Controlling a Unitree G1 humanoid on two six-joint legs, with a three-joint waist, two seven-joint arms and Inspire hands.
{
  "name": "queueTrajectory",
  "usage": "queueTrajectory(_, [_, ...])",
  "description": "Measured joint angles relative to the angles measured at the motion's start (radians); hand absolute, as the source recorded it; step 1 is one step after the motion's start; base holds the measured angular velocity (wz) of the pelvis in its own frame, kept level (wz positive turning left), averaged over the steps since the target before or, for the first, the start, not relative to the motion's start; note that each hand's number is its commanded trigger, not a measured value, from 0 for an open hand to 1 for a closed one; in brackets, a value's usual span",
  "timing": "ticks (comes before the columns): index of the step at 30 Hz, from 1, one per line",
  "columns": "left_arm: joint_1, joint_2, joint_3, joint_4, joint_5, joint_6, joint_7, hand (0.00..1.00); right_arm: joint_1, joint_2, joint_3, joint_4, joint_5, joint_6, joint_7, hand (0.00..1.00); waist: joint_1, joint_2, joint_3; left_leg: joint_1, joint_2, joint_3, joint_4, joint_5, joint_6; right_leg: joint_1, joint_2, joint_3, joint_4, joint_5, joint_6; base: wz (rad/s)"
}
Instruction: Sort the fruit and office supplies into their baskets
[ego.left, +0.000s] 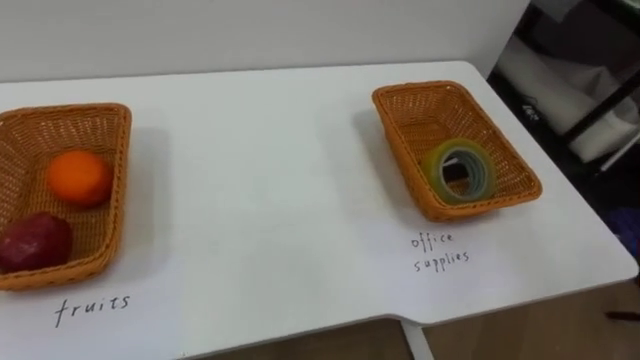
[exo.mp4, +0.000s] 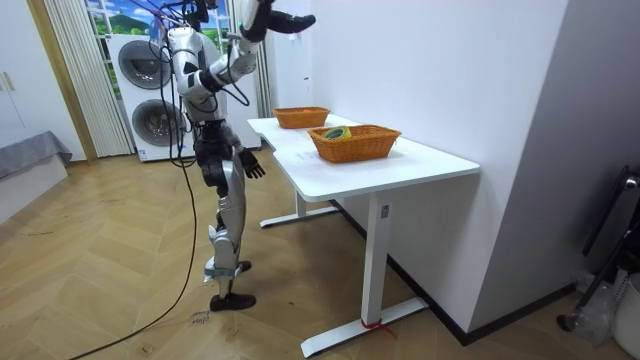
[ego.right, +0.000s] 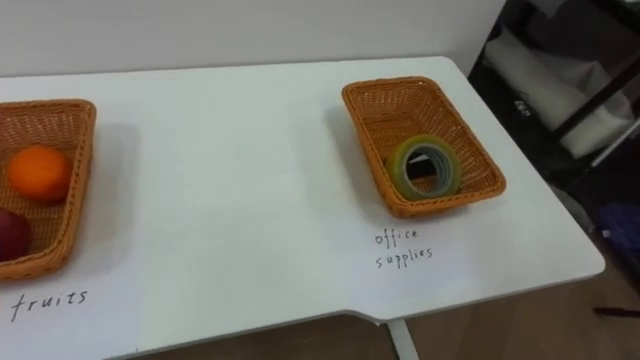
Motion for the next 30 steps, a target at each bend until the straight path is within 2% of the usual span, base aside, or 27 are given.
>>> queueTrajectory(4, [0.003, -0.001, 0.005, -0.001, -0.002, 0.0, 0.022, 0.0, 0.078, 0.085, -0.035, 0.106, 0.125, -0.003, -0.054, 0.0, -0.002, 0.006, -0.0012, -0.003, 0.0, 0.001, -0.008, -0.001, 0.0, -0.006, 0.0, 0.0, 0.0, 0.0, 0.0, 0.0])
queueTrajectory(8, [0.003, -0.002, 0.031, -0.002, -0.022, 0.0, 0.022, 0.0, 0.092, 0.111, -0.055, 0.262, 0.325, -0.018, -0.089, 0.0, -0.016, 0.025, -0.004, -0.008, -0.002, -0.002, -0.009, -0.002, 0.001, -0.009, -0.001, 0.001, -0.001, -0.003, 0.002, 0.02])
queueTrajectory(12, [0.003, -0.014, 0.046, -0.005, -0.02, 0.0, 0.024, 0.0, 0.119, 0.157, -0.071, 0.445, 0.452, -0.025, -0.077, 0.0, -0.036, 0.033, -0.0108, -0.012, -0.004, -0.01, -0.006, -0.001, 0.001, -0.004, -0.004, -0.015, -0.001, -0.005, 0.003, 0.12])
queueTrajectory(14, [0.008, -0.02, 0.047, -0.028, -0.024, -0.001, 0.029, 0.0, 0.149, 0.203, -0.088, 0.553, 0.545, -0.026, -0.073, 0.0, -0.039, 0.036, -0.0113, -0.013, -0.005, -0.011, -0.007, -0.001, 0.001, -0.004, -0.006, -0.014, 0.0, -0.012, 0.003, 0.07])
queueTrajectory(17, [0.004, -0.029, 0.068, -0.021, -0.028, -0.001, 0.031, 0.0, 0.172, 0.239, -0.088, 0.7, 0.658, -0.026, -0.07, 0.0, -0.04, 0.043, -0.0109, -0.012, -0.005, -0.01, -0.007, -0.001, 0.001, -0.004, -0.006, -0.013, 0.002, -0.014, 0.003, 0.0])
queueTrajectory(18, [0.005, -0.032, 0.073, -0.02, -0.027, -0.001, 0.031, 0.0, 0.177, 0.245, -0.088, 0.731, 0.663, -0.026, -0.067, 0.0, -0.042, 0.045, -0.0107, -0.012, -0.005, -0.011, -0.007, -0.001, 0.001, -0.004, -0.006, -0.013, 0.002, -0.014, 0.003, 0.06])
queueTrajectory(21, [0.007, -0.036, 0.073, -0.022, -0.029, 0.001, 0.02, 0.0, 0.214, 0.299, -0.081, 0.843, 0.701, -0.022, -0.025, 0.0, -0.05, 0.052, -0.0093, -0.012, -0.007, -0.024, -0.008, -0.002, 0.001, 0.003, -0.007, -0.014, 0.004, -0.02, 0.003, 0.12])
queueTrajectory(24, [0.003, -0.05, 0.091, -0.002, -0.015, 0.012, -0.011, 0.0, 0.223, 0.339, -0.075, 0.986, 0.667, -0.001, 0.063, 0.0, -0.05, 0.062, -0.007, -0.011, -0.008, -0.03, -0.006, -0.002, 0.0, 0.006, -0.007, -0.017, 0.004, -0.023, 0.001, 0.03])
queueTrajectory(25, [0.003, -0.058, 0.1, 0.007, -0.015, 0.018, -0.028, 0.0, 0.223, 0.356, -0.048, 1.029, 0.62, 0.017, 0.109, 0.0, -0.048, 0.062, -0.0074, -0.009, -0.008, -0.03, -0.004, -0.002, 0.0, 0.006, -0.008, -0.016, 0.004, -0.024, 0.001, 0.0])
queueTrajectory(27, [0.004, -0.065, 0.099, 0.033, -0.014, 0.024, -0.05, 0.0, 0.224, 0.366, 0.032, 1.081, 0.506, 0.051, 0.183, 0.0, -0.043, 0.069, -0.0051, -0.004, -0.008, -0.026, -0.003, -0.002, 0.0, 0.006, -0.007, -0.013, 0.007, -0.025, 0.002, -0.1])
queueTrajectory(30, [-0.003, -0.059, 0.086, 0.066, -0.017, 0.038, -0.068, 0.0, 0.214, 0.363, 0.176, 1.123, 0.3, 0.096, 0.306, 0.0, -0.009, 0.071, -0.0045, 0.005, -0.006, -0.014, -0.009, -0.004, -0.001, -0.007, -0.006, 0.004, 0.016, -0.03, 0.001, -0.16])
